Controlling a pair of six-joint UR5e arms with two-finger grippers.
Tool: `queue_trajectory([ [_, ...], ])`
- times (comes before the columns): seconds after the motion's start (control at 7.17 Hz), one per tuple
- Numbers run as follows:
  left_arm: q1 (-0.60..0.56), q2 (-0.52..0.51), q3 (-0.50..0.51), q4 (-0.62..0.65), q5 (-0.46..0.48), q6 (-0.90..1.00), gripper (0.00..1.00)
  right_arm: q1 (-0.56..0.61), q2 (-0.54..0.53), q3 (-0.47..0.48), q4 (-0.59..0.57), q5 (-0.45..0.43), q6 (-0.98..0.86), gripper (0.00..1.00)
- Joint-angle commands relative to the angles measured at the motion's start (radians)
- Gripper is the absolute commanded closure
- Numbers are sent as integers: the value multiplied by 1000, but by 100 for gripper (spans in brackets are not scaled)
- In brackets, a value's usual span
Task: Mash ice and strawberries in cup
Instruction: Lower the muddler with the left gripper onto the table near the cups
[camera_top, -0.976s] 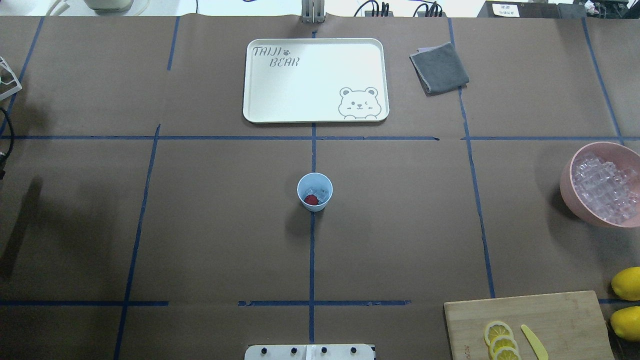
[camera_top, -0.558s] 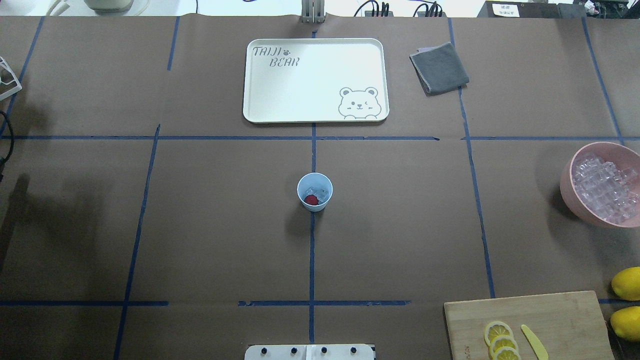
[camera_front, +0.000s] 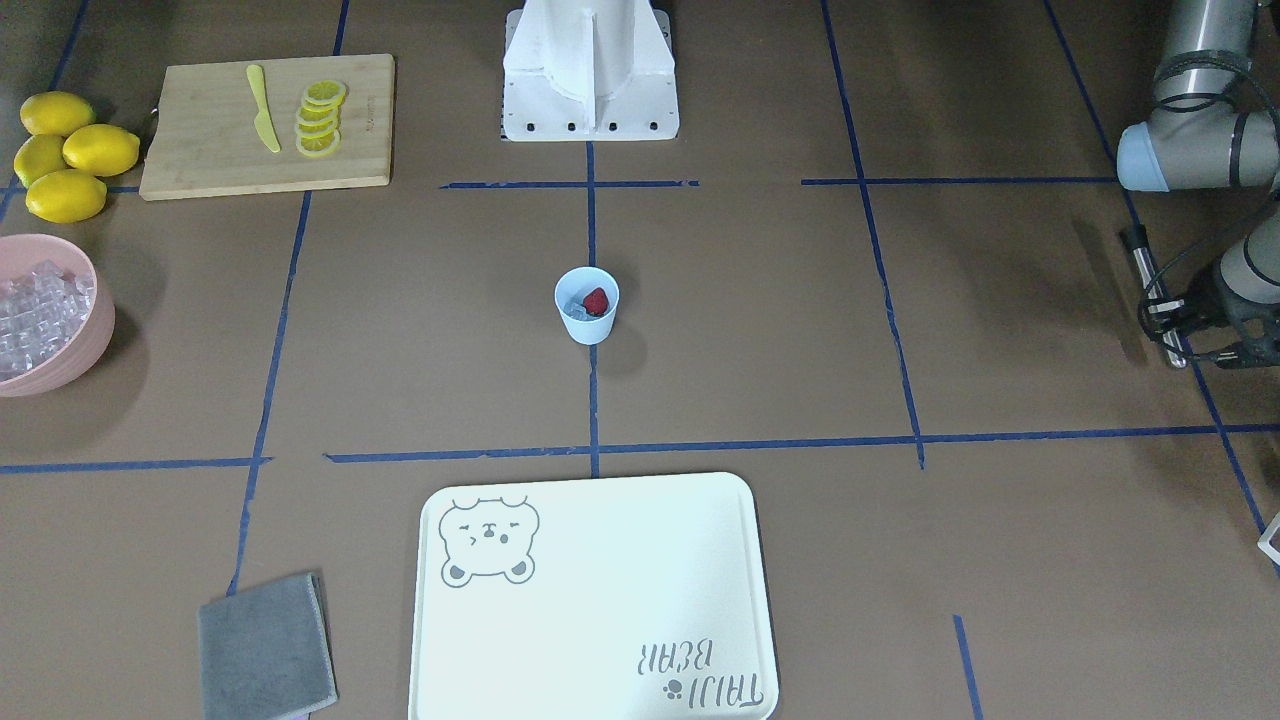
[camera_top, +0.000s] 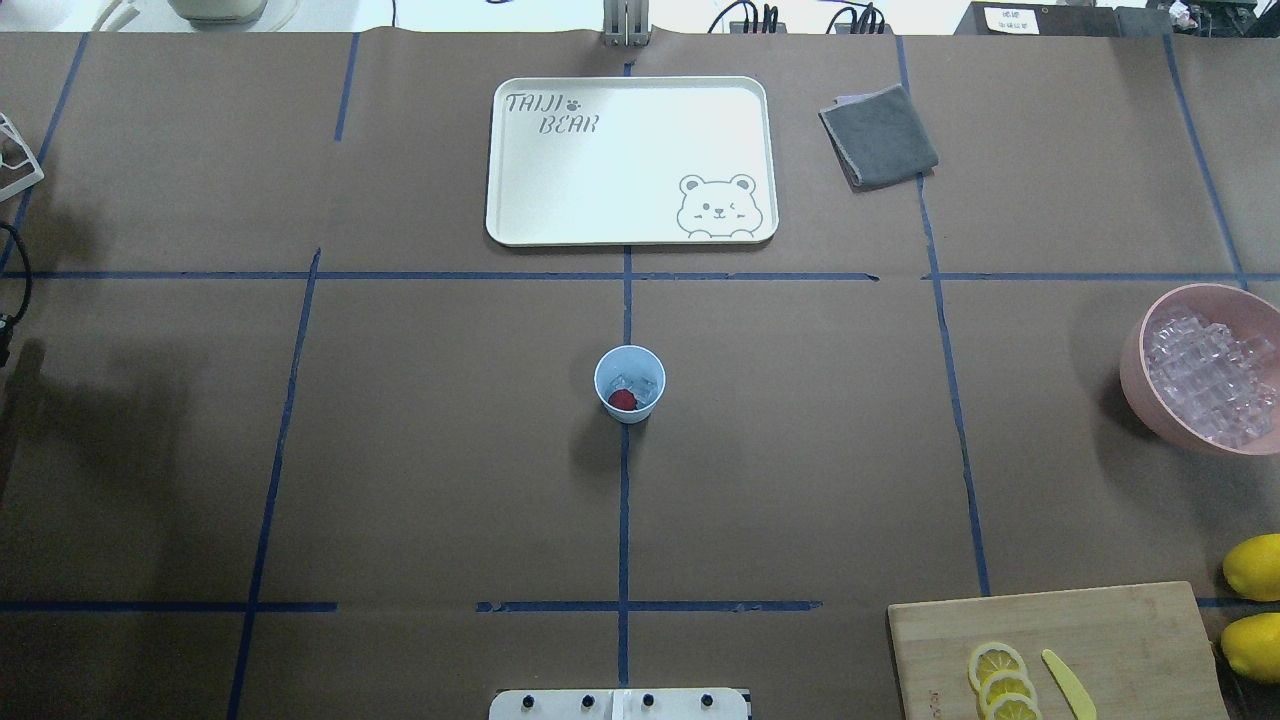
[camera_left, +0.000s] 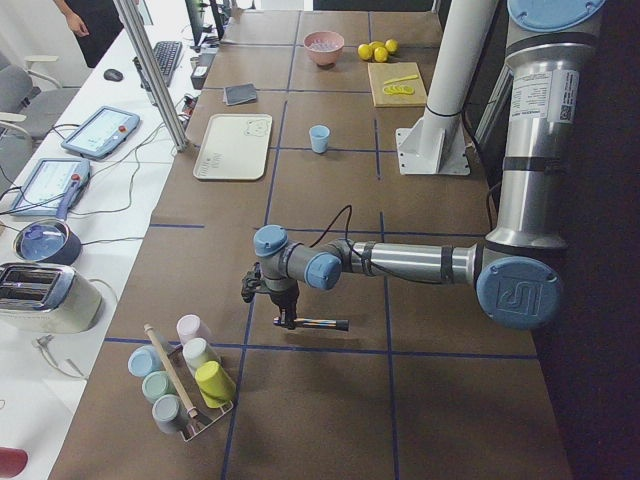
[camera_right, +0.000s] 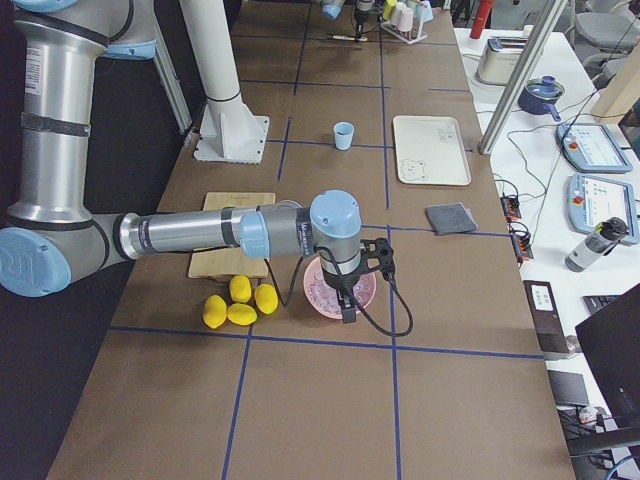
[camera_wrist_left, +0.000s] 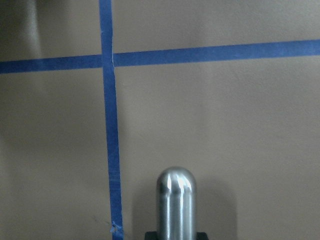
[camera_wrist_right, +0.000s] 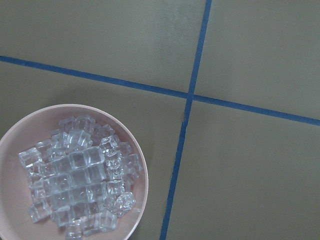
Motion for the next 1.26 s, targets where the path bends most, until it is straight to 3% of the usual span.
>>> queue_trajectory([
  [0.0,5,-7,8,-10,0,-8,100,0,0,-1,0,0,0,0],
  [0.42,5,-7,21,-30,0,-8,90,0,0,-1,0,0,0,0],
  [0.7,5,-7,21,-30,0,-6,69,0,0,-1,0,0,0,0],
  [0.84,5,-7,21,-30,2,-8,49,0,0,-1,0,0,0,0],
  [0.98,6,-6,21,-31,2,-8,19,0,0,-1,0,0,0,0],
  [1.12,5,-7,21,-31,3,-8,18,0,-1,-1,0,0,0,0],
])
